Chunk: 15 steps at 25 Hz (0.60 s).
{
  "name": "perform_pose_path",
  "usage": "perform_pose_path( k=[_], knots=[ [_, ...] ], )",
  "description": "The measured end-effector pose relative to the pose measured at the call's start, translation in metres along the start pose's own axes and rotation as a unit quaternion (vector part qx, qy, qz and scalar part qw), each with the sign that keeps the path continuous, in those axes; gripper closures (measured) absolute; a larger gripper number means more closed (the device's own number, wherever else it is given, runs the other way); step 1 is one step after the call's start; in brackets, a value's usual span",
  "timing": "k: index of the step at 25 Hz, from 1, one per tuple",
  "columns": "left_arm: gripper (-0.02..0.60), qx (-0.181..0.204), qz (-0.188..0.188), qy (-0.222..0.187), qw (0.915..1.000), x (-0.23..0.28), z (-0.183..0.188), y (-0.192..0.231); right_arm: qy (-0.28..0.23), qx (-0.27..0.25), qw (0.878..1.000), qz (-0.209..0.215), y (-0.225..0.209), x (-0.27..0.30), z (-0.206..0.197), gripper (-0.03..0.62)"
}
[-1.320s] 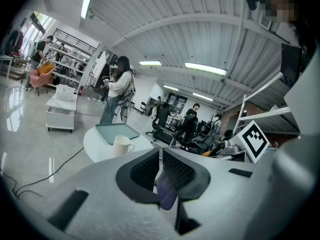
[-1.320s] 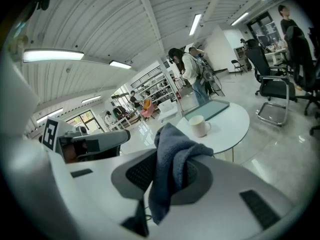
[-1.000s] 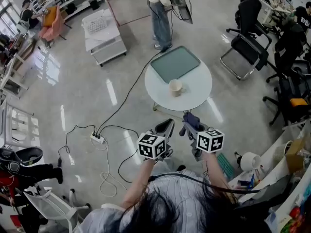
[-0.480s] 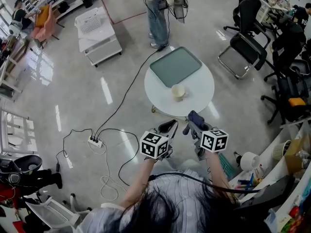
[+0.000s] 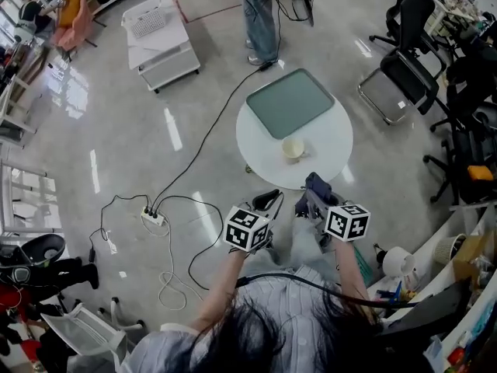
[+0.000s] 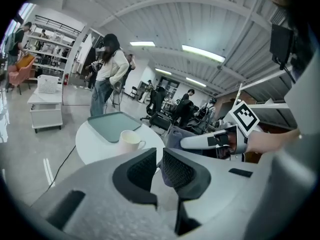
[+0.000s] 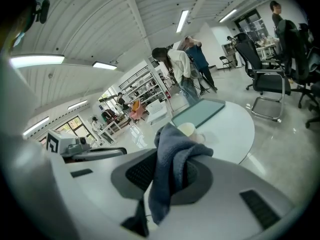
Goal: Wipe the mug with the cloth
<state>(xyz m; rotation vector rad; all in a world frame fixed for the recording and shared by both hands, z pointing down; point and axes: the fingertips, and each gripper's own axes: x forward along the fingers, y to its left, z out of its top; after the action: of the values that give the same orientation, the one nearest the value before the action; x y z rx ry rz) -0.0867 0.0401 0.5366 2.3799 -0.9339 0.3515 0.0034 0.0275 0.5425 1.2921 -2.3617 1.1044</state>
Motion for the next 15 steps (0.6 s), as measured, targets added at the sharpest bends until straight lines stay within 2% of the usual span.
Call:
perform_pose_path(
  k=[5, 10, 15],
  knots=[
    [0.545, 0.018, 0.041, 0.013, 0.9989, 0.021, 0.010, 0.028, 0.023, -0.023, 0.999, 0.005, -0.030, 0.026, 0.023, 0.514],
    [0.543, 0.002, 0.084, 0.018, 0.9963, 0.052, 0.026, 0.049, 0.051, -0.055, 0.997, 0.024, -0.060, 0.048, 0.055, 0.514],
    [0.543, -0.005, 0.097, 0.054, 0.9938, 0.083, 0.022, 0.052, 0.080, -0.082, 0.991, 0.061, -0.077, 0.064, 0.072, 0.514]
  ],
)
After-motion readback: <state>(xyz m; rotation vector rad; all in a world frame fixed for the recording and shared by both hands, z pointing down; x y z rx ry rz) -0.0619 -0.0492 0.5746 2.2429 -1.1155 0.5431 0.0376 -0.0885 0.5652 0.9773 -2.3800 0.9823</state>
